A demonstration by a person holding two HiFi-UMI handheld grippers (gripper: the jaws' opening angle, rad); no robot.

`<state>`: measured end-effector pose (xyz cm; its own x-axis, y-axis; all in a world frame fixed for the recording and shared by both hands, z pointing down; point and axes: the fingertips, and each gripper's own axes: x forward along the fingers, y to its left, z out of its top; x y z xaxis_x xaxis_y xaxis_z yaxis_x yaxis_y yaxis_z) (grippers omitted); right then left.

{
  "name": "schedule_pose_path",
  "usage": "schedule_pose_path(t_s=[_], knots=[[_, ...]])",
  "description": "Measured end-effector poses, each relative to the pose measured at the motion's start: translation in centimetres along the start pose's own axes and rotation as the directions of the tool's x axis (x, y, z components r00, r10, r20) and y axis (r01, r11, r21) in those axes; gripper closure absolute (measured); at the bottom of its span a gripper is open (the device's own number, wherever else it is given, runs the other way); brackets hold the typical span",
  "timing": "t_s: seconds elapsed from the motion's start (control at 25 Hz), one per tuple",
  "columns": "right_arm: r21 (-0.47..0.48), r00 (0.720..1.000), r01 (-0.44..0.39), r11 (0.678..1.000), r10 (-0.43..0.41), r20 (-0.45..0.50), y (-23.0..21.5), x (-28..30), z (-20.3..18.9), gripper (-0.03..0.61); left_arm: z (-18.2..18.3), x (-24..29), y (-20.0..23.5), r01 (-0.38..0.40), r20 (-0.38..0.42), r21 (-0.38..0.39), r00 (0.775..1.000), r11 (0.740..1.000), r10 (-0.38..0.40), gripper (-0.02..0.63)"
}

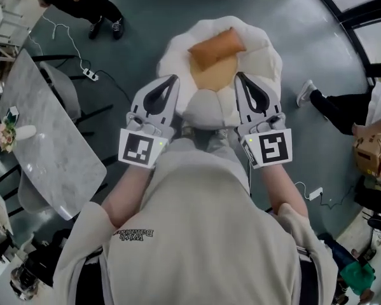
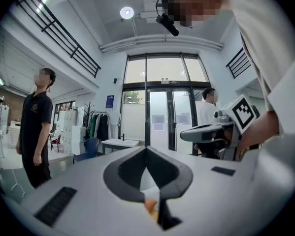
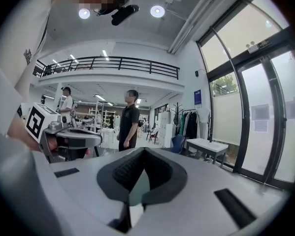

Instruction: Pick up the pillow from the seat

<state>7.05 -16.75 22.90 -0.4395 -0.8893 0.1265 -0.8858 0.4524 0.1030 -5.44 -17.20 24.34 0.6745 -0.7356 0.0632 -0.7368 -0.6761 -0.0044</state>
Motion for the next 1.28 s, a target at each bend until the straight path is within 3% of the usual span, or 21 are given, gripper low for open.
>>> schedule_pose_path(t_s=[0.24,0.72,0.92,1.28], knots=[[0.037,0.998,-0.060,0.998,0.061,-0.029,-1.8,1.0,-2.1,0.569,-1.1,1.3,0.0,-0.065,-0.040,-0.009,0.997,0.998,0.065,0.604],[0.066,0.991,-0.086,0.994,0.092,-0.101,-6.3,4.4,-7.8,0.569,-3.8,5.8,0.6,-0.141,-0.018,-0.005,0.990,0.990,0.141,0.604],[0.055,0.985,-0.093,0.994,0.100,-0.141,-7.1,8.6,-12.1,0.569,-8.5,7.5,3.5,-0.187,-0.014,-0.038,0.982,0.982,0.187,0.604],[0.056,0.973,-0.086,0.995,0.096,-0.208,-8.5,18.1,-23.0,0.566,-21.1,12.5,8.2,-0.218,-0.055,-0.096,0.975,0.971,0.213,0.604]])
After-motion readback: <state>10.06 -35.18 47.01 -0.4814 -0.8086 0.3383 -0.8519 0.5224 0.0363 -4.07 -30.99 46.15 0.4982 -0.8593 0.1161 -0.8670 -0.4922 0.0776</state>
